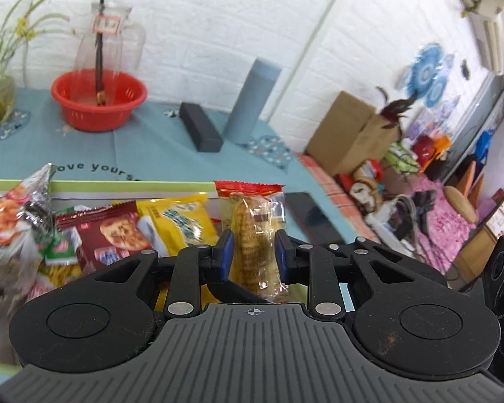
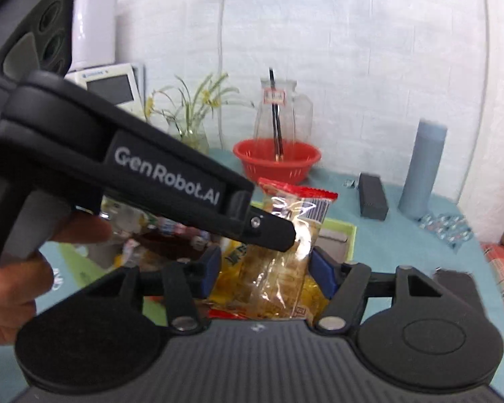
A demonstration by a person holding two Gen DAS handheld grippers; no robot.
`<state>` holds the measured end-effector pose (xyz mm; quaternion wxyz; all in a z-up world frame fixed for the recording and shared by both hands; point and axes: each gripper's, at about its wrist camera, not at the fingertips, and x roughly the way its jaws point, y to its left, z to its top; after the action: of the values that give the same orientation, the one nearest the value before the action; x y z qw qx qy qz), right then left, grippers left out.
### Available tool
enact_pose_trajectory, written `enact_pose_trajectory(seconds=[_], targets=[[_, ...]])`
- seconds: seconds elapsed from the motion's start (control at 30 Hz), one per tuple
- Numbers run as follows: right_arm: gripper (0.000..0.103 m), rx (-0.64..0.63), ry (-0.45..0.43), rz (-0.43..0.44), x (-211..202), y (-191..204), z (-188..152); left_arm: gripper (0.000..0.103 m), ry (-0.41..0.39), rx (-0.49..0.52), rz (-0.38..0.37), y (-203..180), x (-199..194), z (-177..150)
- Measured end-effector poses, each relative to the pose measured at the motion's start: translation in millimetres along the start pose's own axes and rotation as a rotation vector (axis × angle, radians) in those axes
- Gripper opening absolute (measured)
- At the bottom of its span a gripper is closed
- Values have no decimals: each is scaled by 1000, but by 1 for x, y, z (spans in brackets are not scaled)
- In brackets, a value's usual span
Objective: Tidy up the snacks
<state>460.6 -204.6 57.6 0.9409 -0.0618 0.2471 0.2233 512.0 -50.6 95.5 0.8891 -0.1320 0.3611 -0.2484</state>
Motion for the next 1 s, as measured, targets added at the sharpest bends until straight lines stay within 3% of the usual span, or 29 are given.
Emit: enact_pose_trajectory(seconds=[0.03, 0.07, 0.1, 0.17, 0.27, 0.33, 0.5, 0.63, 0.87, 1.0], targets=[[71, 7, 28, 8, 13, -4, -3, 3, 20, -10, 11, 7, 12, 1], [74, 7, 50, 9, 25, -5, -6, 11, 39, -16, 21, 15, 24, 0], [74, -27, 21, 8, 27, -2, -11, 11, 41, -8, 22, 19, 31, -4], [85, -41, 14, 16, 32, -1, -13, 15, 9, 46, 24, 17, 30, -12], [88, -34, 14, 18, 30, 4, -14, 35, 1, 67, 6, 11, 26, -15], [91, -34, 11, -7, 25, 3, -13, 42, -18, 74, 12, 5, 16, -16], [92, 9, -26, -34, -3, -4, -11, 60, -113, 104, 16, -13, -33, -23], [92, 33, -35, -56, -31, 3, -18, 64, -169, 119, 33, -24, -77, -40], [92, 91, -51, -72, -84, 33, -41, 81, -268, 133, 158, -35, -154, -110], [92, 121, -57, -100, -116, 57, -60, 92, -304, 73, 239, -33, -186, -158]])
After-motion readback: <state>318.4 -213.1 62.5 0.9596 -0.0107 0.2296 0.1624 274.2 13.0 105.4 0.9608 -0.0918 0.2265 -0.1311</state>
